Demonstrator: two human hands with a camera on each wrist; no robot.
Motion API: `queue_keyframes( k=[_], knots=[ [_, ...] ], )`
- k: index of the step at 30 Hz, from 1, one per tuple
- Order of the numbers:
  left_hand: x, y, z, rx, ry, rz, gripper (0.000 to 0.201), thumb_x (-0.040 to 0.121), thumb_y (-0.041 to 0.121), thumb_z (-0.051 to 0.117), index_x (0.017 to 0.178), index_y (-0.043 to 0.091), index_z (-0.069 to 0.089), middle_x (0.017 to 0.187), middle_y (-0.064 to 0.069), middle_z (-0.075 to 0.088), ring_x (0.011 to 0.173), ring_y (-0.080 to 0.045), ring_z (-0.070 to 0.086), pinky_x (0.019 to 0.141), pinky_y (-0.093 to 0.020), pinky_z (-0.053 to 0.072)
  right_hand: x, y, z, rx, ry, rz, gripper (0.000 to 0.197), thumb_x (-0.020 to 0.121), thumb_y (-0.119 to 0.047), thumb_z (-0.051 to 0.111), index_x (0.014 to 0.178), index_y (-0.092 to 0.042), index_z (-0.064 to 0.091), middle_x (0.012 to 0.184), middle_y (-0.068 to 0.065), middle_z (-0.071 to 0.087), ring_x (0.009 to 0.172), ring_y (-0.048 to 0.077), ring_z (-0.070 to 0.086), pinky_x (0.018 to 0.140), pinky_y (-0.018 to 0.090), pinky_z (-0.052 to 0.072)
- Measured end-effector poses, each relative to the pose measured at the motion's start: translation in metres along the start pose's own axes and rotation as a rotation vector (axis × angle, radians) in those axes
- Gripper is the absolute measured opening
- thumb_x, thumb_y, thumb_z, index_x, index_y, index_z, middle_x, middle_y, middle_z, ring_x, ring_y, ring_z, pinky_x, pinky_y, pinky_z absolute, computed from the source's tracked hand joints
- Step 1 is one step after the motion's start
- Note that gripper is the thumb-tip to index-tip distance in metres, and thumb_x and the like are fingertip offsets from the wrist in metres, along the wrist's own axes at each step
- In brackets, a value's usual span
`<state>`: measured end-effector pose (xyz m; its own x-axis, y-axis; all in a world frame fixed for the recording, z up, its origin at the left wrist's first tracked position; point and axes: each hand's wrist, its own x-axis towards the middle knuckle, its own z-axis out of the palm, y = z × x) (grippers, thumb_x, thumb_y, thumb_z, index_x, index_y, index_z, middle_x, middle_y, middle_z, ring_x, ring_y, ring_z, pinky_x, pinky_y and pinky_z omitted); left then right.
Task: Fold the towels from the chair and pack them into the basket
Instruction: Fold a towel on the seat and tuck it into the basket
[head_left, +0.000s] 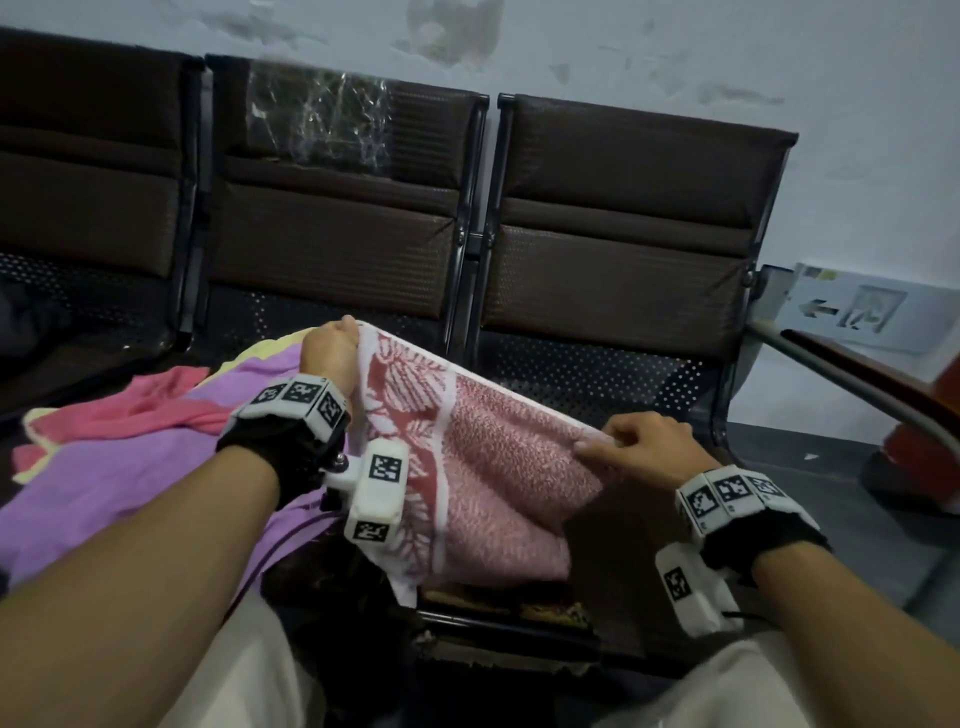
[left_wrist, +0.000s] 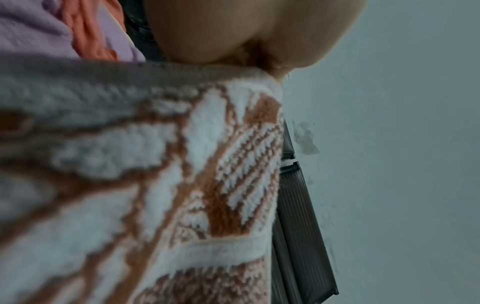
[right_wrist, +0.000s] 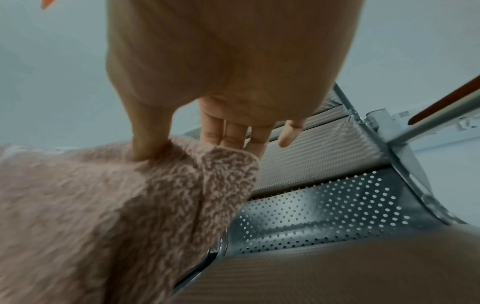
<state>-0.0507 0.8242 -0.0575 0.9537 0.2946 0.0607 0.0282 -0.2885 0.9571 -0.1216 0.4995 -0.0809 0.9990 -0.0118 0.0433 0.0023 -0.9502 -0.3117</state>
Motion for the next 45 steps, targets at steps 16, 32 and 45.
queue_keyframes(
  k=[16,32,45],
  knots=[
    [-0.029,0.001,0.035,0.009,0.091,0.173,0.02,0.096,0.015,0.038,0.085,0.01,0.053,0.081,-0.002,0.052,0.081,-0.018,0.047,0.071,-0.028,0.034,-0.013,0.025,-0.013,-0.064,0.089,0.106,0.012,0.076,-0.029,0.078,0.067,-0.023,0.073,0.08,0.0,0.067,0.088,0.02,0.064,0.086,0.04,0.053],
    [-0.04,0.11,0.009,-0.069,0.044,0.428,0.023,0.095,0.017,0.044,0.077,0.016,0.058,0.082,-0.001,0.06,0.082,-0.015,0.051,0.072,-0.027,0.039,-0.008,-0.025,-0.112,0.823,0.797,0.155,0.012,0.083,-0.024,0.067,0.088,-0.013,0.066,0.087,0.004,0.065,0.084,0.016,0.057,0.079,0.03,0.045],
    [-0.021,0.079,0.004,0.15,0.157,0.378,0.021,0.093,0.012,0.041,0.093,0.006,0.061,0.101,-0.02,0.064,0.1,-0.037,0.054,0.077,-0.034,0.038,-0.003,0.004,-0.109,0.697,0.855,0.315,0.02,0.08,-0.02,0.07,0.086,0.0,0.071,0.077,0.012,0.064,0.078,0.019,0.055,0.068,0.024,0.035]
  ],
)
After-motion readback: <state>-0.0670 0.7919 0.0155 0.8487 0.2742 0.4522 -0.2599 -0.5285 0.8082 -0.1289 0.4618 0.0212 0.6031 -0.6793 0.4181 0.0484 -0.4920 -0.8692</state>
